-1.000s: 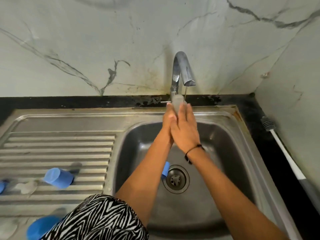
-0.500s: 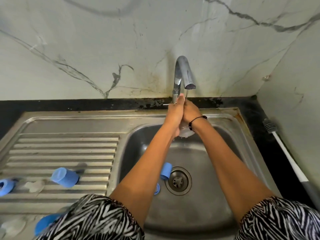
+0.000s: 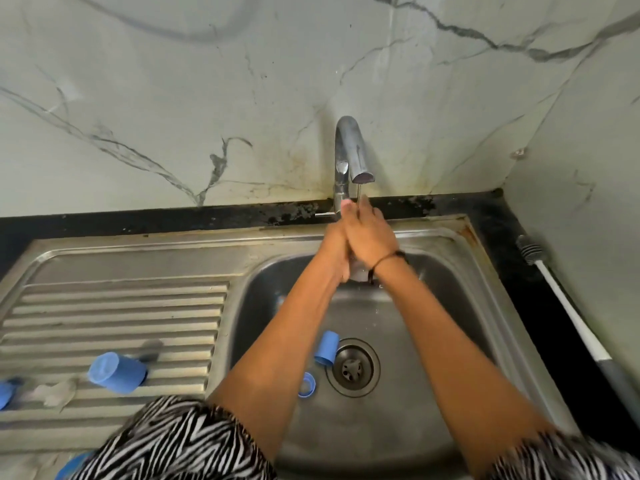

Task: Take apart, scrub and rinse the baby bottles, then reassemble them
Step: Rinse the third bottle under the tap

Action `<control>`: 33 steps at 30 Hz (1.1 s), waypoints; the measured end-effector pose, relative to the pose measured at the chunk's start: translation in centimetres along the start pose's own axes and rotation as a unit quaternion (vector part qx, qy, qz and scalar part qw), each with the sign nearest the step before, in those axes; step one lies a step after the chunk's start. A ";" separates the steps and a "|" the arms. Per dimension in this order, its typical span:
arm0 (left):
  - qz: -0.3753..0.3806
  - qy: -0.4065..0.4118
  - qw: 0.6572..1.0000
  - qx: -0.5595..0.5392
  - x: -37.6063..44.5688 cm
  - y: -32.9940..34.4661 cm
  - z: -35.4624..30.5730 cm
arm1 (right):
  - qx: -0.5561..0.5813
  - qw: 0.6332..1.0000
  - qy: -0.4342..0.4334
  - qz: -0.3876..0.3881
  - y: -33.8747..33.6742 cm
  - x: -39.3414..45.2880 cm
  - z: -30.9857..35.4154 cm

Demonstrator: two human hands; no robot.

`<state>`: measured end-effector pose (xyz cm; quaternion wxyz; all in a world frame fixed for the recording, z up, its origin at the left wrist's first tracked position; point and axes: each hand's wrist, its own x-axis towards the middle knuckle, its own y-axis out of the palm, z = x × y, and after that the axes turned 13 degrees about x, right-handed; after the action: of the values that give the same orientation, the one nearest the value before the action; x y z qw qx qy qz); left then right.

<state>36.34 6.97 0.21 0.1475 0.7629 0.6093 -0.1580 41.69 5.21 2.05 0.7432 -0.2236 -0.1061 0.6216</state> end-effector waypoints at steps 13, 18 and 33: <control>-0.075 0.025 0.996 -0.044 2.0 -0.6 -0.2 | -0.080 0.994 -0.069 0.003 0.8 -3.6 -1.6; -0.018 0.011 0.992 -0.125 0.0 0.5 -0.4 | 0.028 0.999 -0.025 0.008 -0.9 -0.8 -0.1; -0.118 -0.006 0.991 -0.057 -0.3 1.2 0.1 | 0.028 0.999 0.040 0.021 -1.3 3.8 3.1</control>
<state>37.43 6.38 0.27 0.1747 0.6754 0.7019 -0.1437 42.31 9.37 4.91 0.7400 -0.2291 -0.0541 0.6301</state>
